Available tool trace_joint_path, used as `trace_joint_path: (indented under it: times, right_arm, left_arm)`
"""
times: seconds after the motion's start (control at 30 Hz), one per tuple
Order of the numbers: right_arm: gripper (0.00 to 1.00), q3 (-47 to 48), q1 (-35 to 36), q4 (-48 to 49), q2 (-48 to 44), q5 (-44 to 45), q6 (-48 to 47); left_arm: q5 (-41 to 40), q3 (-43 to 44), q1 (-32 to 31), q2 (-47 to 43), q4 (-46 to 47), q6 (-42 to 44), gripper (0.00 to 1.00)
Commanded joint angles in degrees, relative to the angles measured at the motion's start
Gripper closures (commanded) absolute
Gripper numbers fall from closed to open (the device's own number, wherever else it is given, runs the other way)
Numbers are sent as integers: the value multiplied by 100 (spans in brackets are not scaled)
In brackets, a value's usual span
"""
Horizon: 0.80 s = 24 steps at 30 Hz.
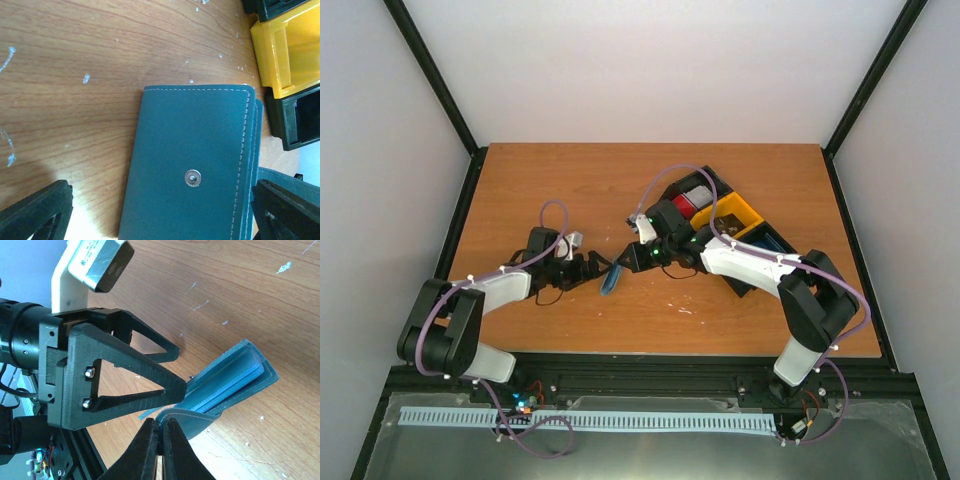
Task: Put the credit cards into the card holder
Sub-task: Open the card holder at the center of the board.
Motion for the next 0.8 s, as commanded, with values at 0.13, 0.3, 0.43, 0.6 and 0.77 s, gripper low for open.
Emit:
trace_joint_path:
  times: [0.13, 0.3, 0.43, 0.6, 0.77]
  right_arm:
    - [96, 21, -24, 38, -106, 149, -71]
    - [96, -34, -24, -270, -153, 824, -145]
    - [92, -132, -24, -669, -140, 1807, -177]
    - [69, -7, -24, -1246, -46, 2956, -188]
    - [63, 194, 63, -1554, -71, 3404, -217]
  left_arm:
    - [-203, 333, -38, 243, -391, 338, 13]
    - [-866, 406, -38, 132, -718, 237, 26]
    - [-1071, 378, -38, 80, -790, 193, 32]
    - [-827, 302, -38, 475, -599, 208, 49]
    - [-817, 268, -38, 534, -578, 112, 59]
